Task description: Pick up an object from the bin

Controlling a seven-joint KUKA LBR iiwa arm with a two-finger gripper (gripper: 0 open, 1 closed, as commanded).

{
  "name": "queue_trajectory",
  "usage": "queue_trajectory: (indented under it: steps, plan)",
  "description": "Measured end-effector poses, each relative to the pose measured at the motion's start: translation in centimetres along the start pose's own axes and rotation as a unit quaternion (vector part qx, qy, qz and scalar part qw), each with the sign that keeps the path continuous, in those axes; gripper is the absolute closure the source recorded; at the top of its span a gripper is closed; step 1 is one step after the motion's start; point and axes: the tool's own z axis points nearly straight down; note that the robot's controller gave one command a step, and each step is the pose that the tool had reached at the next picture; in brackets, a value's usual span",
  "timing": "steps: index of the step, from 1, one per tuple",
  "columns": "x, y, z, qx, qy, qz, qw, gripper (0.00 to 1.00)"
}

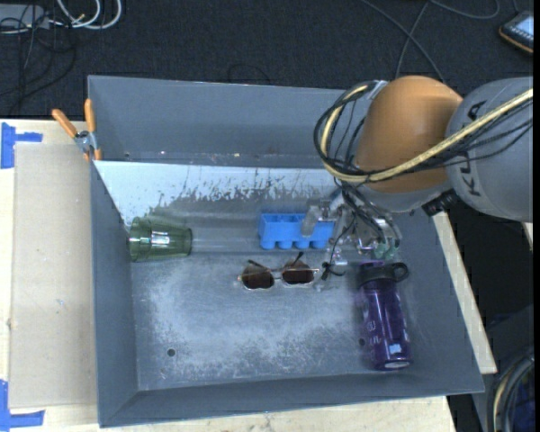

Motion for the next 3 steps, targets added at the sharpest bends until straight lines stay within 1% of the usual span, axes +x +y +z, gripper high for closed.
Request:
queue_trajectory:
  steps: [1,2,3]
  plan:
    - [-0.2,0.0,-0.4,0.000,-0.0039,0.000,1.0000,0.00]
    - [-0.7,-0.4,8.5,0.000,-0.0043,-0.053,0.9986,0.00]
    - [-0.4,-0.4,15.0,0.000,0.0075,-0.057,0.9983,0.00]
